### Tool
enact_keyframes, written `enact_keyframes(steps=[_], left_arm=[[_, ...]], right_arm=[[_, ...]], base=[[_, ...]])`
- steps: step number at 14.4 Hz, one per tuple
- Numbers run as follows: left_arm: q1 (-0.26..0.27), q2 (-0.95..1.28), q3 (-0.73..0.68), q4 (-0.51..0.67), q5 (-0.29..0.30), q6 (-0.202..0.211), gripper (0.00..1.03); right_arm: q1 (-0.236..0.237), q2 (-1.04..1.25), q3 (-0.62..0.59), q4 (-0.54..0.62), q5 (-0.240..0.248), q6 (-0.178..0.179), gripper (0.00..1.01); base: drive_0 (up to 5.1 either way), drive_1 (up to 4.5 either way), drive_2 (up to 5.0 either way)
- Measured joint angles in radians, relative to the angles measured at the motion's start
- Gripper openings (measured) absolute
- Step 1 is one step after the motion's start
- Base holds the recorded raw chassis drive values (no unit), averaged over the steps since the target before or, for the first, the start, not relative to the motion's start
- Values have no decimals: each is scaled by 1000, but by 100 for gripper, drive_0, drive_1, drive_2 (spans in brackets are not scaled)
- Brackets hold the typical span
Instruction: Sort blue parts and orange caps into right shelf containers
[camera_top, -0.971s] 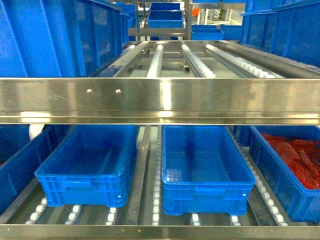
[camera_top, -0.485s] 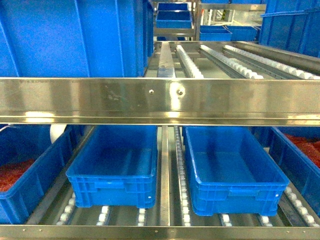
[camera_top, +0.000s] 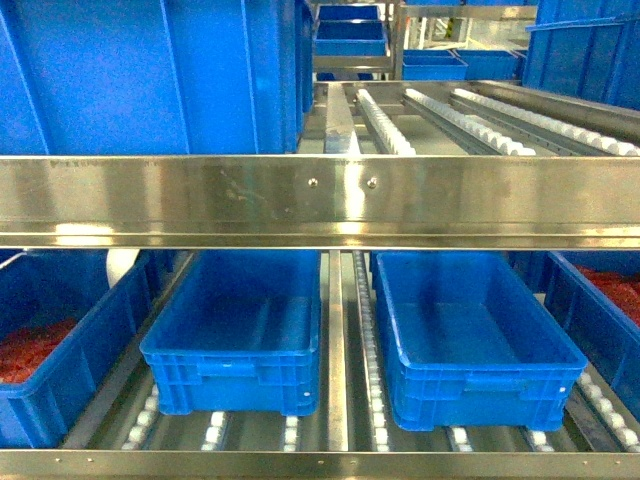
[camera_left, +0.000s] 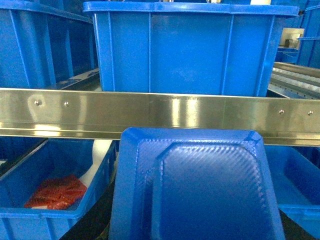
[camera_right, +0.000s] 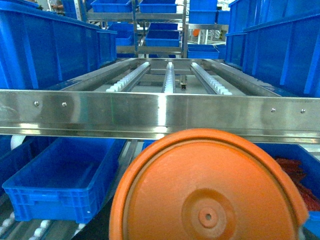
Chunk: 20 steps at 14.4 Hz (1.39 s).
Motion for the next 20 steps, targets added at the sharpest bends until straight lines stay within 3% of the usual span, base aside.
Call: enact_keyframes(steps=[20], left_arm=[[0, 0, 0, -1, 1, 0, 42]], right_arm=[[0, 0, 0, 1, 3, 0, 44]], base=[[0, 0, 0]])
